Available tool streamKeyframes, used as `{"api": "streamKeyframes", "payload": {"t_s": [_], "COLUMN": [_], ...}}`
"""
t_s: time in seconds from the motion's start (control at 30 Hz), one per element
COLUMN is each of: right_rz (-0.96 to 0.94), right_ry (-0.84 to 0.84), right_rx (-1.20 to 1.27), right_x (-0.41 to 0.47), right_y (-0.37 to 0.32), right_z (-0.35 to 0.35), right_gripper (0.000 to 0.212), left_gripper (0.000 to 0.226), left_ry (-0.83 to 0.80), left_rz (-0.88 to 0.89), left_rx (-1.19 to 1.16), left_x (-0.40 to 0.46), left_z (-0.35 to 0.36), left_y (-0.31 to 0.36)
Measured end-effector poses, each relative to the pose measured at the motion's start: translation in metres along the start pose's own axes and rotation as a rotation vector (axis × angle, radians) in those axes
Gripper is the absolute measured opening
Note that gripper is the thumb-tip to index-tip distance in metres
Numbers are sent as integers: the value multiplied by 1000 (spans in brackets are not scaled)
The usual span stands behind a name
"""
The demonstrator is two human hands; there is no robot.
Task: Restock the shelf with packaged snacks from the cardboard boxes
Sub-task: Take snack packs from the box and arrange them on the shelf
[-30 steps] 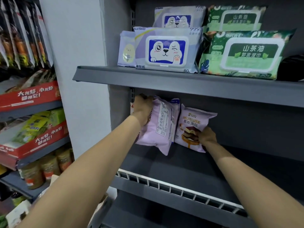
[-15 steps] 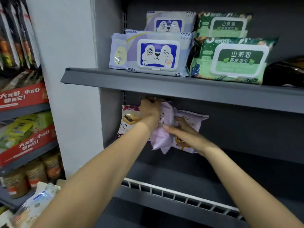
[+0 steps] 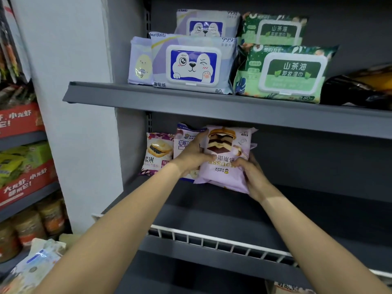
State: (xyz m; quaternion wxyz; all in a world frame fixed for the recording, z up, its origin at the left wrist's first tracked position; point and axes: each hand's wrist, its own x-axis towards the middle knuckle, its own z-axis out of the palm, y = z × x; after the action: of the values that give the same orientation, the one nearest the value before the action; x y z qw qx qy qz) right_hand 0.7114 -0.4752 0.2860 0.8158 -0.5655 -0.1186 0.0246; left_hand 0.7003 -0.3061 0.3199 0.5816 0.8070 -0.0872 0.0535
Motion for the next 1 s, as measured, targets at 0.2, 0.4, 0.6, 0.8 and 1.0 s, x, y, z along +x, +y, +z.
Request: {"api": "streamKeyframes", "payload": {"t_s": [0.2, 0.4, 0.6, 0.8, 1.0], "right_rz": [-104, -336, -3, -66, 11], "right_ry": [-178, 91, 185, 43, -134], "right_rx": [-583, -1182, -478, -897, -1367], "right_x": [-4, 11, 0, 14, 39], "right_y": [-22, -69, -26, -72, -65], "right_z": [-11, -13, -5, -2, 11], "right_gripper": [60, 58, 58, 38, 42], "left_gripper": [119, 68, 49, 117, 105], "left_ry": [217, 158, 249, 370, 27], "left_rz": [243, 216, -40, 143, 103], "left_rx": [595, 308, -261, 433, 287], "left_x": [-2, 8, 15, 10, 17], "left_z": [6, -2, 13, -1, 8], "left_y": [5, 12, -16, -17, -26]}}
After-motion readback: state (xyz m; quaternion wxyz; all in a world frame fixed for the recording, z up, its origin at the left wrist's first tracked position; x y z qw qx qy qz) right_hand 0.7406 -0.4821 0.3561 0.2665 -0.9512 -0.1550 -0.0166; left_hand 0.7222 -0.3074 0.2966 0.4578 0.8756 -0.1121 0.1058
